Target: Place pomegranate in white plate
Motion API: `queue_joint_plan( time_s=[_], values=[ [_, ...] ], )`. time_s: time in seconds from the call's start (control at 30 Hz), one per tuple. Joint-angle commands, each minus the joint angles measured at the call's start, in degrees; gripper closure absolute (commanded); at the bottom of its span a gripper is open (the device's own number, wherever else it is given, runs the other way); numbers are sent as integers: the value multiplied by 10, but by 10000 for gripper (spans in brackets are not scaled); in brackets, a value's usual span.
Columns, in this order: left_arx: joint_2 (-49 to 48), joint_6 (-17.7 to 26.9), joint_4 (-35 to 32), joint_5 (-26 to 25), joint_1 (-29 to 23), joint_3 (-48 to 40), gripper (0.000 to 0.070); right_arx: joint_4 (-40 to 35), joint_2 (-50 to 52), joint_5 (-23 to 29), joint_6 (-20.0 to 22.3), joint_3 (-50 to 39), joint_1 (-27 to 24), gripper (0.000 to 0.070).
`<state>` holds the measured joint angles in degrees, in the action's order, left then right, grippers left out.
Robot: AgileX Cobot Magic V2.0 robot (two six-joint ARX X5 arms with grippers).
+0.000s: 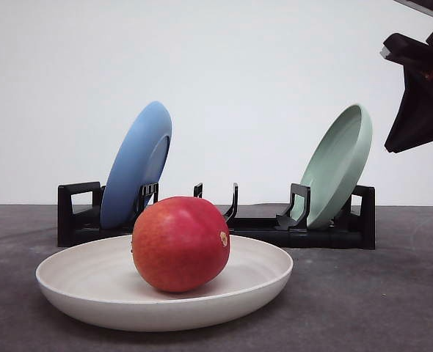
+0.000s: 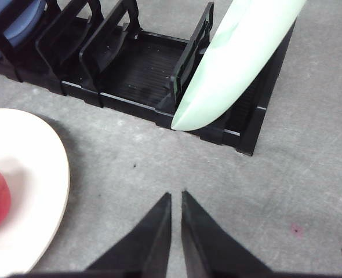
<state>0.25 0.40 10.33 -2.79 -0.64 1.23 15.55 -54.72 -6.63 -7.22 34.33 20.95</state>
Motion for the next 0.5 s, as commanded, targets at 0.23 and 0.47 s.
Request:
queue_joint_plan(
  time_s=[0.23, 0.47],
  values=[
    [-1, 2, 3, 1, -1, -5, 675, -21, 76, 39, 158, -28, -18, 675],
    [-1, 2, 3, 1, -1, -5, 675, -148, 248, 44, 164, -170, -90, 676]
  ],
)
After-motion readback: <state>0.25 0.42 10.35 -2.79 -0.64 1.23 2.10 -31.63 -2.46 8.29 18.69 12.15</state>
